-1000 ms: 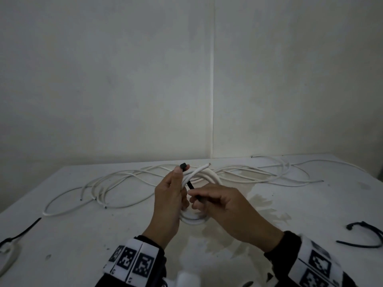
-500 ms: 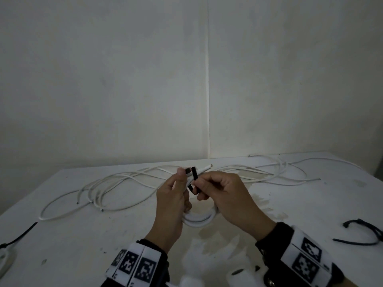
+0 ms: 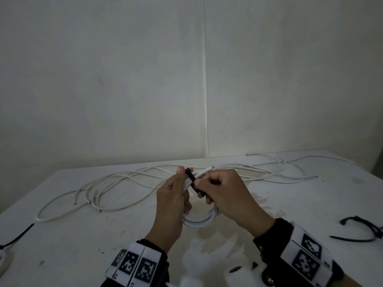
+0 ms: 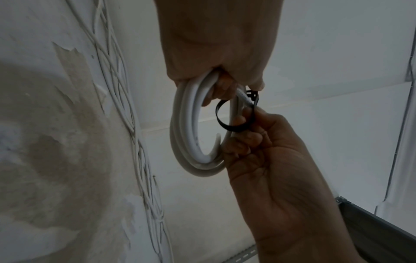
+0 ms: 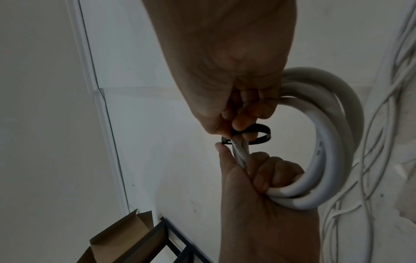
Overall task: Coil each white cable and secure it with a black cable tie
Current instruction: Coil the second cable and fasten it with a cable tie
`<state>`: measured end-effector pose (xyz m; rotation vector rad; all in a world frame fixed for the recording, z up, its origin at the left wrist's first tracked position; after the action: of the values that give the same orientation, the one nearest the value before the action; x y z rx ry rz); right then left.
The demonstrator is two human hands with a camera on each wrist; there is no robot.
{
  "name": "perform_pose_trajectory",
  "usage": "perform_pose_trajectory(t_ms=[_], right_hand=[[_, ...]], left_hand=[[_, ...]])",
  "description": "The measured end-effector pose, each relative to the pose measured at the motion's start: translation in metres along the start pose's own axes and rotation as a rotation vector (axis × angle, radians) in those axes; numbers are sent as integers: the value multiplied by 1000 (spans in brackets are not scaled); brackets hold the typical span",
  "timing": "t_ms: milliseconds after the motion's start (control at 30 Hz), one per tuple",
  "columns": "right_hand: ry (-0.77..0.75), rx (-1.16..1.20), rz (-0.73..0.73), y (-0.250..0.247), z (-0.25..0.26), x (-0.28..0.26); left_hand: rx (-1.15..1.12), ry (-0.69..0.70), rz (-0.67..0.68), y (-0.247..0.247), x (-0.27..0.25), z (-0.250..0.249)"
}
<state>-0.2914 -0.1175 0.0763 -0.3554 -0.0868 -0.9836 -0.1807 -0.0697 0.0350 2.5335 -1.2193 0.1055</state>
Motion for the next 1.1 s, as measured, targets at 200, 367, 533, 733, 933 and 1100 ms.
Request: perform_pose_trajectory(t_ms=[200,367,533,733,933,1100], right_hand=[[28,12,2,-1,1,-2],[27,17,-7,0,1,-1],[-10,26,-140,0,-2,-1],[-75,-24,-52,13,2,-8],[-119,49,-121,8,1,-6],[-211,-16,-246,-15,8,-11]], left_hand=[[6,-2,1,1,0,0],[53,28,29,2,0,-3],[95,71,37,4,1,-8],[32,89,-50,-9,7,-13],[100,102,-28,-4,1,-9],[86,56,-27,-15,3,-3]])
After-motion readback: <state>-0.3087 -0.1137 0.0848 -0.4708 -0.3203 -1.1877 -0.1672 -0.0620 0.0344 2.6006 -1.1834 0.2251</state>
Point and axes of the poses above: each hand's wrist, its own x-axis towards the middle knuckle, its own y-axis out of the palm, z = x × y, the point moved 8 cm from there along x, towards the middle knuckle, and after that the axes turned 5 degrees about y, right-handed, at the moved point
